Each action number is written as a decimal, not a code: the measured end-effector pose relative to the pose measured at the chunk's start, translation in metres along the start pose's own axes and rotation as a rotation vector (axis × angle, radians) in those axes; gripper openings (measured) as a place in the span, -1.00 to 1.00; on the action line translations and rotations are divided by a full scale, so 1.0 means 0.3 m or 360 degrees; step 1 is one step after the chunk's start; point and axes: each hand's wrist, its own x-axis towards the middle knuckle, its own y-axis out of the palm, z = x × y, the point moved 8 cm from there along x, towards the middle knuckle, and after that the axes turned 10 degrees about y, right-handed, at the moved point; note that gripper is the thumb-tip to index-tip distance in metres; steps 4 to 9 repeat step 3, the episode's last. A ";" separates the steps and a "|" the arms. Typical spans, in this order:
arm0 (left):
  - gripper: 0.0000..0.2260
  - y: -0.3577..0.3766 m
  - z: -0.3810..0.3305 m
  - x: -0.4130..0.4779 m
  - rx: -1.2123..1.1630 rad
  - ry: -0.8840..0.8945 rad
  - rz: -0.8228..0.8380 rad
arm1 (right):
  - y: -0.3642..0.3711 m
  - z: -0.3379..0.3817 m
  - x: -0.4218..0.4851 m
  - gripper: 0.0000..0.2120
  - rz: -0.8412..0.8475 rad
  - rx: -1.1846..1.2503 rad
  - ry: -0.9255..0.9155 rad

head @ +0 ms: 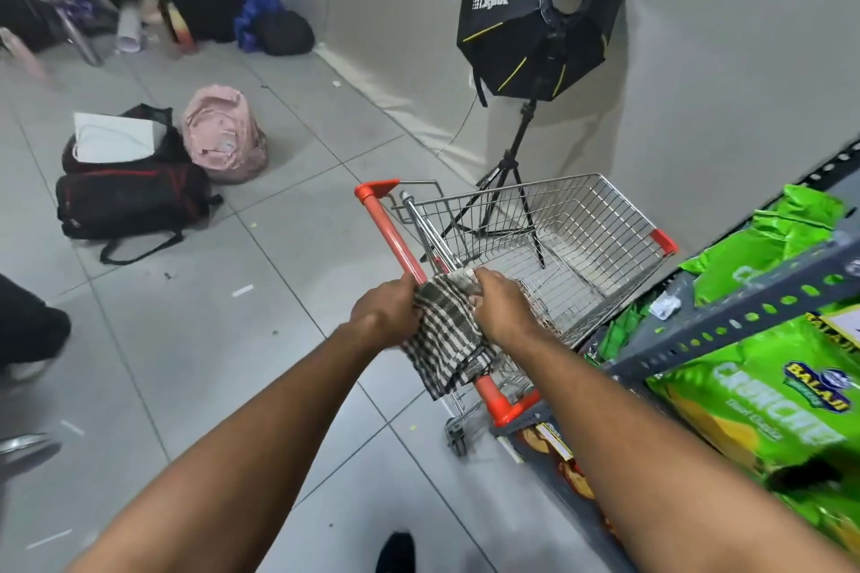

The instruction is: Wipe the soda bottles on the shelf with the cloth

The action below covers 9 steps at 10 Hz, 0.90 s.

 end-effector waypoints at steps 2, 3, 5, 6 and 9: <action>-0.67 -0.004 -0.004 -0.015 0.0099 0.0047 -0.0120 | -0.014 -0.010 -0.030 -0.39 -0.0017 0.0053 -0.0009; -0.61 -0.020 -0.035 -0.011 0.0157 0.0114 -0.0251 | -0.047 -0.040 -0.048 -0.40 -0.0027 0.0111 0.0021; -0.61 -0.020 -0.035 -0.011 0.0157 0.0114 -0.0251 | -0.047 -0.040 -0.048 -0.40 -0.0027 0.0111 0.0021; -0.61 -0.020 -0.035 -0.011 0.0157 0.0114 -0.0251 | -0.047 -0.040 -0.048 -0.40 -0.0027 0.0111 0.0021; -0.61 -0.020 -0.035 -0.011 0.0157 0.0114 -0.0251 | -0.047 -0.040 -0.048 -0.40 -0.0027 0.0111 0.0021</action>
